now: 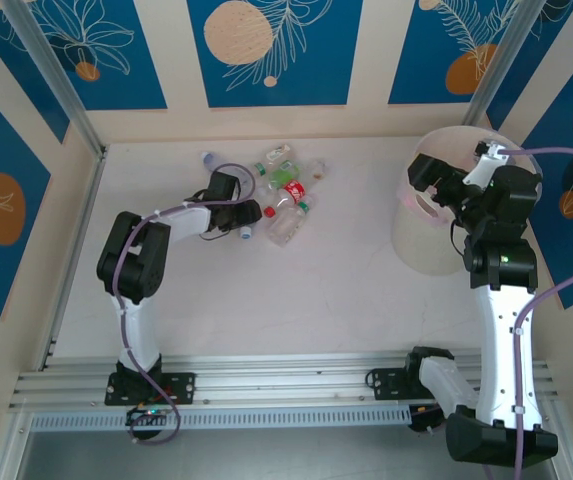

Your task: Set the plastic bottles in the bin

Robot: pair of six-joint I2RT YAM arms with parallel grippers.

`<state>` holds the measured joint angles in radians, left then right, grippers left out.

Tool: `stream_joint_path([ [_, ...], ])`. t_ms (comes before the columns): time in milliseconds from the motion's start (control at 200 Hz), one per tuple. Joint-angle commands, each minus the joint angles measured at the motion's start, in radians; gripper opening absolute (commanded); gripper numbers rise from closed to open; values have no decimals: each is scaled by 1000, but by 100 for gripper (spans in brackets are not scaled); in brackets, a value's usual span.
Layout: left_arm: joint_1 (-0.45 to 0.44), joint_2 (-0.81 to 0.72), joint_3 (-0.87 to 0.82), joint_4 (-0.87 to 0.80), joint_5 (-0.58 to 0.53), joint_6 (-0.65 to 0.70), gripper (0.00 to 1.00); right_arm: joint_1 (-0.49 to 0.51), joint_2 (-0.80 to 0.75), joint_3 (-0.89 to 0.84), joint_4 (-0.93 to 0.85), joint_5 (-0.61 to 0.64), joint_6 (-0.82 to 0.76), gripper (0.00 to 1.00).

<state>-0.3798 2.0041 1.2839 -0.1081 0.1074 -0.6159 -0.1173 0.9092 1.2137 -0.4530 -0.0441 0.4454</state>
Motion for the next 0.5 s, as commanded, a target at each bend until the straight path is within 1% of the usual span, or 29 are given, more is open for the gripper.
stream_joint_path([
  [0, 1, -23, -8, -14, -23, 37, 55, 30, -9, -22, 29, -106, -11, 100],
  [125, -1, -69, -41, 0, -13, 62, 42, 83, -3, -23, 39, -114, -41, 100],
  [225, -9, -119, -69, 11, -2, 85, 34, 118, 8, -23, 42, -102, -46, 100],
  [390, -32, -225, -132, 42, 16, 115, 33, 173, 29, -25, 46, -76, -32, 100],
  [495, -47, -308, -186, 100, 71, 146, 34, 210, 41, -26, 57, -61, -12, 100],
])
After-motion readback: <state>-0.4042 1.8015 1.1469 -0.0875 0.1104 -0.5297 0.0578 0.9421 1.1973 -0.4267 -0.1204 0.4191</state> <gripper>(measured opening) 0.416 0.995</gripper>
